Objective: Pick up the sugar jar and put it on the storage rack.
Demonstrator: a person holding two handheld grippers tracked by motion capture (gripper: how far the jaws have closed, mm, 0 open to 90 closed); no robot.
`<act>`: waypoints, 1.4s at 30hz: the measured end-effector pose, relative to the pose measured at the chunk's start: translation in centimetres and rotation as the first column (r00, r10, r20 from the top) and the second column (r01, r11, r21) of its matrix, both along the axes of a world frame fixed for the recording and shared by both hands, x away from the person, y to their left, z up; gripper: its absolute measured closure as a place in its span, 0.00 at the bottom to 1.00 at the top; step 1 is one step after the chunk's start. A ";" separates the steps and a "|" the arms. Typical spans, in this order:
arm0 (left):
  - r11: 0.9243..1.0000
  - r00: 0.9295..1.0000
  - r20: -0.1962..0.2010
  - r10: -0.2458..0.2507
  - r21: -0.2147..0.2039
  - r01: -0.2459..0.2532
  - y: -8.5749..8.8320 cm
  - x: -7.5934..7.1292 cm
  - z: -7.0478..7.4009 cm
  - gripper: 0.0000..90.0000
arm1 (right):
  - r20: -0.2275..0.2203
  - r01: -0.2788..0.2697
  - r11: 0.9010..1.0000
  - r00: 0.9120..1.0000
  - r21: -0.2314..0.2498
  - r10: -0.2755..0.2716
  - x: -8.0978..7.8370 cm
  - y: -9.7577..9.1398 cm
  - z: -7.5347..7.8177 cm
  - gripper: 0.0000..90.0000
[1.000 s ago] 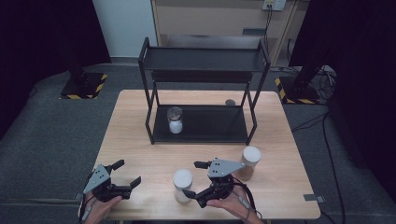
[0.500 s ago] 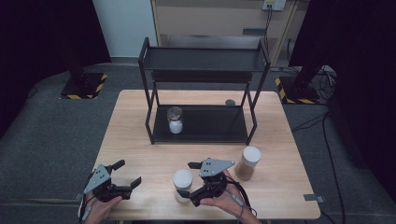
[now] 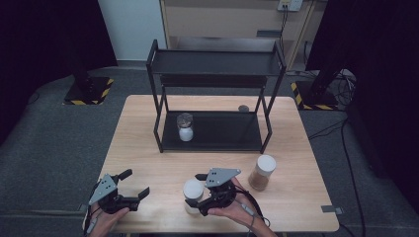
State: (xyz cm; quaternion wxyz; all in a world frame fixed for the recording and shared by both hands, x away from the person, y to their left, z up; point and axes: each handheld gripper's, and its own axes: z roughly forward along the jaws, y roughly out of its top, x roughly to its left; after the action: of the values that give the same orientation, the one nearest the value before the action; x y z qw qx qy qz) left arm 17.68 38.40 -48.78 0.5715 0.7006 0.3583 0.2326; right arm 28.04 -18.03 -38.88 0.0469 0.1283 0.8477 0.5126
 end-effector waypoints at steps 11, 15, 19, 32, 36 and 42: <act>1.000 1.000 0.001 -0.002 0.000 0.002 0.0 0.0 0.0 0.01 | -0.004 -0.019 0.999 1.000 -0.025 0.019 0.4 0.5 0.2 0.34; 1.000 1.000 0.001 -0.003 0.002 0.003 0.0 0.0 0.0 0.01 | 0.010 -0.025 0.999 1.000 -0.034 0.026 0.4 0.6 0.3 0.37; 1.000 1.000 0.000 -0.003 0.002 0.003 0.0 0.0 0.0 0.01 | 0.010 -0.020 0.999 1.000 -0.039 0.021 0.3 0.7 0.4 0.38; 1.000 1.000 0.001 -0.004 0.000 0.004 0.0 0.1 -0.1 0.01 | 0.001 -0.002 0.998 1.000 -0.057 0.002 0.4 0.9 0.9 0.38; 1.000 1.000 0.000 -0.008 0.000 0.008 0.0 0.1 0.0 0.01 | -0.010 0.007 0.999 1.000 -0.052 -0.007 0.7 0.6 1.1 0.38; 1.000 1.000 0.000 -0.008 0.000 0.008 0.0 0.1 0.0 0.01 | -0.001 0.028 0.998 1.000 -0.057 -0.028 0.9 0.5 2.1 0.38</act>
State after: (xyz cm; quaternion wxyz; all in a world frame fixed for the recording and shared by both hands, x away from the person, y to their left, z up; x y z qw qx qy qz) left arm 17.77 38.42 -48.81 0.5723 0.7022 0.3554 0.2303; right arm 28.92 -17.50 -36.77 0.0571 0.1392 0.8601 0.4875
